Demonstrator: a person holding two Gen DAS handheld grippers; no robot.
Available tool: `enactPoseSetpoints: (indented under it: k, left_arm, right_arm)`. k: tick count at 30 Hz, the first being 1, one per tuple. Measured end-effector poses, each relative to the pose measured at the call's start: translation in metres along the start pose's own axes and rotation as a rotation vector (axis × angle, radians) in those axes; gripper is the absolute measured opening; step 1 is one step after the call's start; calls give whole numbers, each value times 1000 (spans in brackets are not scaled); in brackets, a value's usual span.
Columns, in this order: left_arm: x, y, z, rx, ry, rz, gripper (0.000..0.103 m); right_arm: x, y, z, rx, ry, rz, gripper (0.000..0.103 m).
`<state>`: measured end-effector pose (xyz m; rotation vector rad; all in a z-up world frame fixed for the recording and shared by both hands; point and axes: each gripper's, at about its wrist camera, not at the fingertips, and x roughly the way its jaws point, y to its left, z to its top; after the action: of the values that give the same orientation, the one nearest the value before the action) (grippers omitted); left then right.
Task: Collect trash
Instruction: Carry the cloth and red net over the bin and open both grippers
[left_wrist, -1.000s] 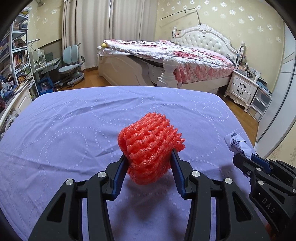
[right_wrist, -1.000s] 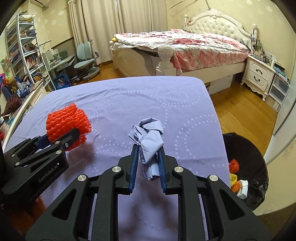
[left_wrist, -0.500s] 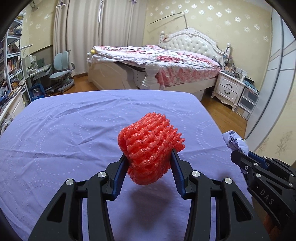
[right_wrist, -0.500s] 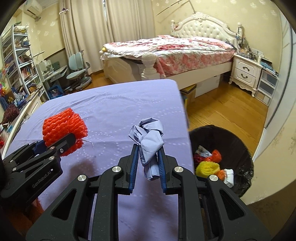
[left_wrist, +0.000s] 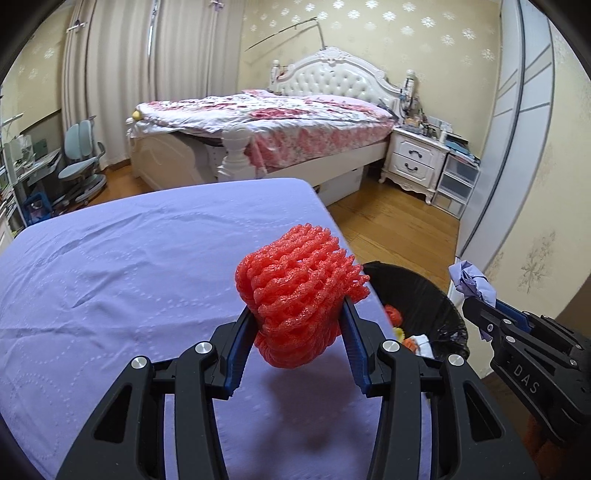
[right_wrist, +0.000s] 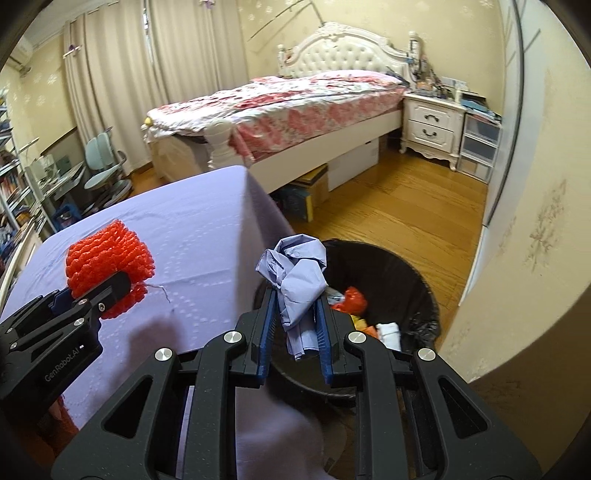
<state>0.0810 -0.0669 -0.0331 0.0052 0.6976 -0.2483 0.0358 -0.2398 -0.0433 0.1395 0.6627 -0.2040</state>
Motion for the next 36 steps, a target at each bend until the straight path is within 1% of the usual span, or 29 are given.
enactPoseSetpoints:
  k: [3,8,13,17,20,24,26,28,29,33,36]
  left_arm:
    - [9,-16,4,20,1,-15,46]
    - [28,-41,10,56,15,-27,46]
    - [45,-55,15,76,27,-27,46]
    - [54,-62,17,88,39,-17,46]
    - [62,-69,19,102,47,-12,46]
    - [71,-76,17,126,79,-5,48]
    - [71,-76,18,127,79,-3,53]
    - [71,-76,18,120,78,-3,63]
    - [70,-75,18,115,78,-2,64]
    - [67,-74,19,104,70,-3,75]
    - [65,-74,19,103,64,-2,77]
  right_arm:
    - [6,-24,3,25,-4,-18,20]
    - [10,-53,4,37,-6,-32,20]
    - [20,-79,14,47,2,-40,20]
    - [24,-90,17,56,2,-42,20]
    - [30,-91,20,59,11,-48,19]
    - [32,-92,25,69,3,-57,19]
    - [32,-91,23,71,-2,-66,19]
    - [33,-92,22,77,-1,-71,20]
    - [35,-90,25,80,0,-73,20]
    - [34,-92,26,93,0,-89,21]
    - [32,-92,27,98,-3,-94,25]
